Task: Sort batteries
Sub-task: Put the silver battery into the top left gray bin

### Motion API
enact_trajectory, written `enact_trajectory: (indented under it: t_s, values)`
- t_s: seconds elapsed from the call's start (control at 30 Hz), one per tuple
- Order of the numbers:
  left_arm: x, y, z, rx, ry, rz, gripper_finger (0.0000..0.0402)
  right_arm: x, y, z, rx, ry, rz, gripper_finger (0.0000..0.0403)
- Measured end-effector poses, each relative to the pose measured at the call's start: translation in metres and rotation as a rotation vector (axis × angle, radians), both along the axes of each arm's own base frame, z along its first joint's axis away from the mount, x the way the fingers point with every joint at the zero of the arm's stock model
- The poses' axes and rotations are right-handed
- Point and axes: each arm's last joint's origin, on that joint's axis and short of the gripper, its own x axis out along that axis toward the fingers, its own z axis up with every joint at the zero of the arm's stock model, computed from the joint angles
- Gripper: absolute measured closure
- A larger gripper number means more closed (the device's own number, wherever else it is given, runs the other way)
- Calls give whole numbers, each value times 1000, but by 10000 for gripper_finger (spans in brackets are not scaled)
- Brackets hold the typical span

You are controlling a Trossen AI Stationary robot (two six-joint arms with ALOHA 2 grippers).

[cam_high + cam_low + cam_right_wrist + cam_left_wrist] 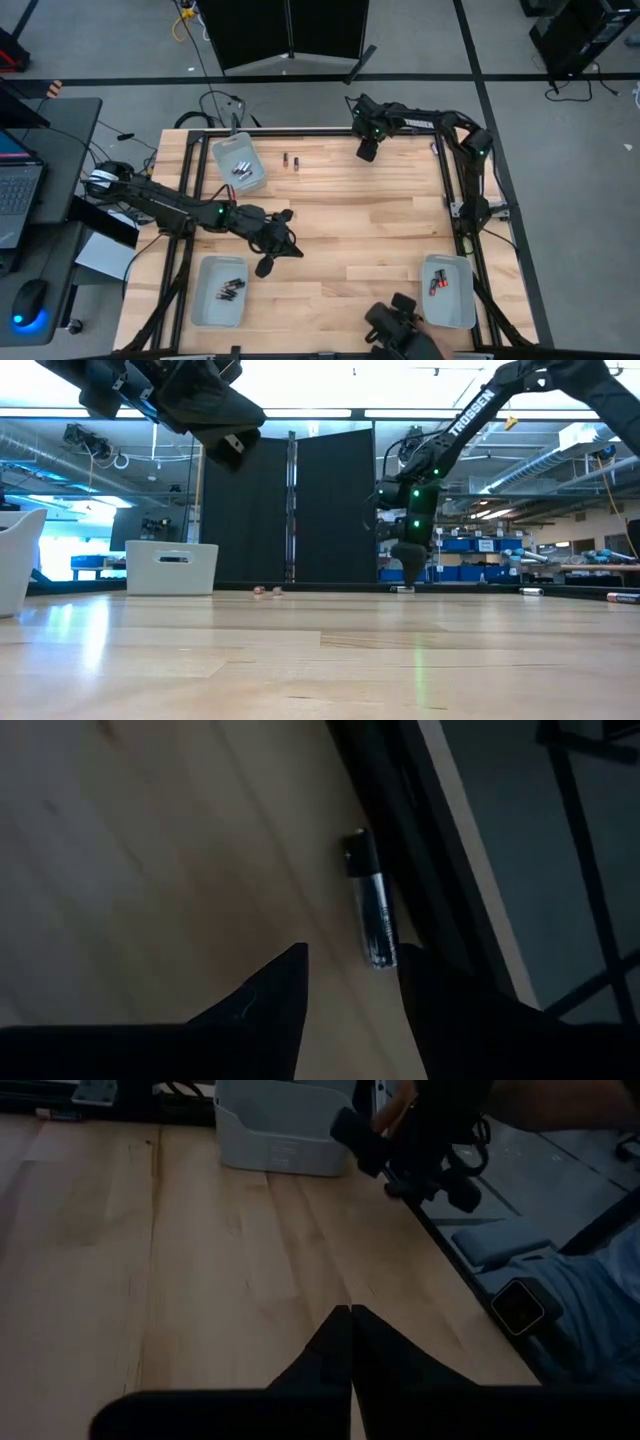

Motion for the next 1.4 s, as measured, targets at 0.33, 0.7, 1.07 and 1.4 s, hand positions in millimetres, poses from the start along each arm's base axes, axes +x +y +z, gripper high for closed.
enact_trajectory:
  t_s: [0.33, 0.7, 1.07, 1.4]
  values:
    - [0, 0, 1, -1, -6, 1, 392, -10, -16, -14, 32, 4, -35, 238]
    - [3, 2, 6, 1, -76, 51, 392, -13, -12, -16, 186, -84, -29, 322]
    - [21, 13, 6, -27, -224, 103, 392, -9, 7, -14, 321, -85, -18, 351]
    - [26, 34, 19, 6, -379, 167, 392, 11, 58, 20, 317, -433, 160, 351]
